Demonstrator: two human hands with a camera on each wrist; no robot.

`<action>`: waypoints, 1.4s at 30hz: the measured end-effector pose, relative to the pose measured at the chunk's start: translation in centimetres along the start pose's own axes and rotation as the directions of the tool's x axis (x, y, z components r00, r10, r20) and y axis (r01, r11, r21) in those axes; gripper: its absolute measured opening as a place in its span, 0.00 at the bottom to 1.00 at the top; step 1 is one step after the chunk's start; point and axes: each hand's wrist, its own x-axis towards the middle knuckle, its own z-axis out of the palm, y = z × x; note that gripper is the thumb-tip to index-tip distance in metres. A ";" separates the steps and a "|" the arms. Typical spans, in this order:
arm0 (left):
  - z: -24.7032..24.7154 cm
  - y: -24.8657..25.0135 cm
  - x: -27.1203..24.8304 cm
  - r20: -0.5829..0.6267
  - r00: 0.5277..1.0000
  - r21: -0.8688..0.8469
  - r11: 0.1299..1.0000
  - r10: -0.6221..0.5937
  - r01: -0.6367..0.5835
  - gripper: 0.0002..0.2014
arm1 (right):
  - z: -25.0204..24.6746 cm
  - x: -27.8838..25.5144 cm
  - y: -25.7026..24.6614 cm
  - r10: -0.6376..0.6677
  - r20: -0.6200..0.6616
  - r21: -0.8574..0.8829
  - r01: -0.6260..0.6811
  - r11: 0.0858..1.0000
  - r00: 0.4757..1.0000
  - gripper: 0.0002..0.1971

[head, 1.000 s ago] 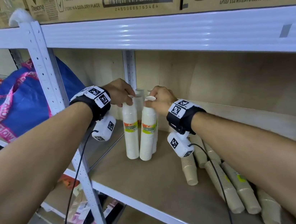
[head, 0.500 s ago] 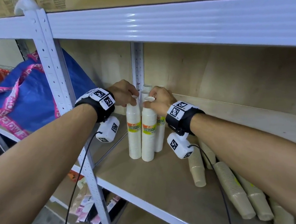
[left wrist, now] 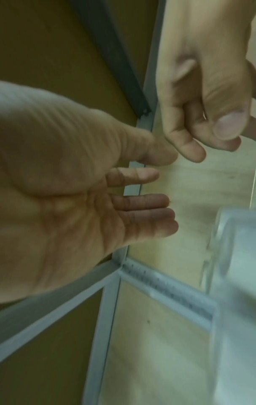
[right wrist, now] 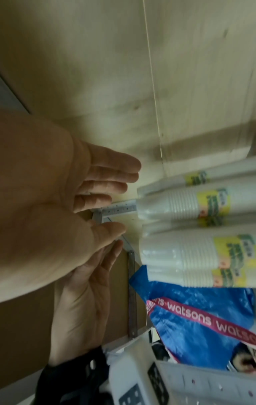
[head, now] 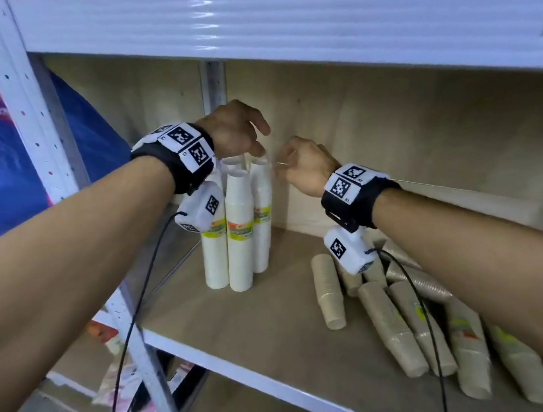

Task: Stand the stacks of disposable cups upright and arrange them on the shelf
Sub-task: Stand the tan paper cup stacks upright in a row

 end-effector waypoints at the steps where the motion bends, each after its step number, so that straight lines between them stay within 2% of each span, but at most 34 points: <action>1: 0.8 0.9 0.2 0.009 1.000 0.009 1.000 0.027 -0.027 0.17 | -0.5 -0.5 0.9 0.028 0.001 -0.016 -0.028 0.999 1.000 0.16; 7: 7.6 4.5 1.2 0.172 0.976 0.028 0.989 0.136 -0.143 0.19 | -2.0 -4.4 7.4 0.255 0.019 -0.111 -0.252 0.961 0.967 0.23; 11: 13.2 4.6 0.5 0.357 0.920 0.016 0.983 0.164 -0.182 0.21 | -1.8 -8.6 11.5 0.382 0.067 -0.171 -0.367 0.914 0.922 0.23; 14: 17.7 3.5 -0.2 0.436 0.883 0.060 0.974 0.171 -0.218 0.22 | -0.9 -11.8 13.9 0.433 0.131 -0.231 -0.397 0.888 0.892 0.23; 18: 22.3 2.0 -1.4 0.549 0.820 0.067 0.970 0.161 -0.235 0.28 | 0.2 -15.7 16.1 0.474 0.166 -0.243 -0.430 0.870 0.865 0.18; 21: 24.7 0.9 -2.1 0.584 0.796 0.088 0.963 0.159 -0.256 0.32 | 0.8 -17.6 17.3 0.505 0.169 -0.265 -0.455 0.851 0.846 0.19; 24: 25.9 0.2 -2.5 0.623 0.763 0.118 0.945 0.169 -0.305 0.32 | 1.2 -18.6 17.6 0.532 0.146 -0.271 -0.483 0.833 0.834 0.24; 28: 26.2 0.4 -3.3 0.594 0.780 0.204 0.900 0.198 -0.384 0.25 | 1.7 -19.2 17.6 0.549 0.142 -0.282 -0.498 0.820 0.824 0.28; 31: 26.3 0.3 -3.5 0.606 0.767 0.196 0.894 0.213 -0.403 0.30 | 2.1 -19.6 17.6 0.561 0.159 -0.284 -0.507 0.814 0.812 0.32; 34: 26.9 -0.2 -3.0 0.631 0.730 0.199 0.855 0.262 -0.479 0.34 | 2.7 -20.2 17.2 0.575 0.178 -0.275 -0.521 0.808 0.798 0.39; 36: 27.1 -0.1 -3.2 0.624 0.726 0.210 0.833 0.290 -0.512 0.35 | 3.0 -20.5 16.9 0.584 0.201 -0.299 -0.518 0.801 0.786 0.44; 42: 27.6 -0.6 -3.7 0.584 0.719 0.258 0.754 0.376 -0.604 0.33 | 2.9 -20.6 16.4 0.610 0.210 -0.327 -0.533 0.781 0.765 0.45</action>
